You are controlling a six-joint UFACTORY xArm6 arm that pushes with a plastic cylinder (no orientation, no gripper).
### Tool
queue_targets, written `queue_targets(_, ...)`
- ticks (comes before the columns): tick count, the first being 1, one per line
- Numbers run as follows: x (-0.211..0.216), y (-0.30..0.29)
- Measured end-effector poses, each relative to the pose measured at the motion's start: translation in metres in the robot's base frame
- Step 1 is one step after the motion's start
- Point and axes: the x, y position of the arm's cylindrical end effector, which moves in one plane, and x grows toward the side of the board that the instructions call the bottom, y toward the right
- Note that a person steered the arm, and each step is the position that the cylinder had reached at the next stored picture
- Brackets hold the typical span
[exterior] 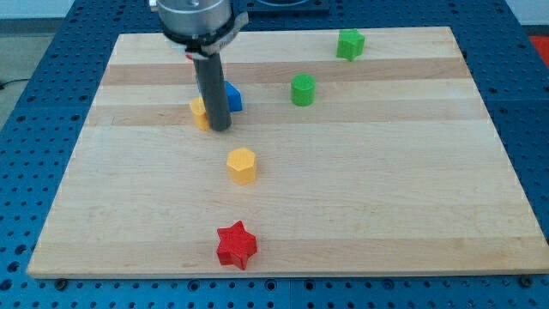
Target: Place the arm diagonally to the bottom right of the yellow hexagon
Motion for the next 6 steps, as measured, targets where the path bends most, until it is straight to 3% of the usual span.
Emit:
queue_targets(2,0.102,0.085)
queue_targets(4,0.144,0.249)
queue_targets(5,0.181,0.215)
queue_targets(6,0.16,0.162)
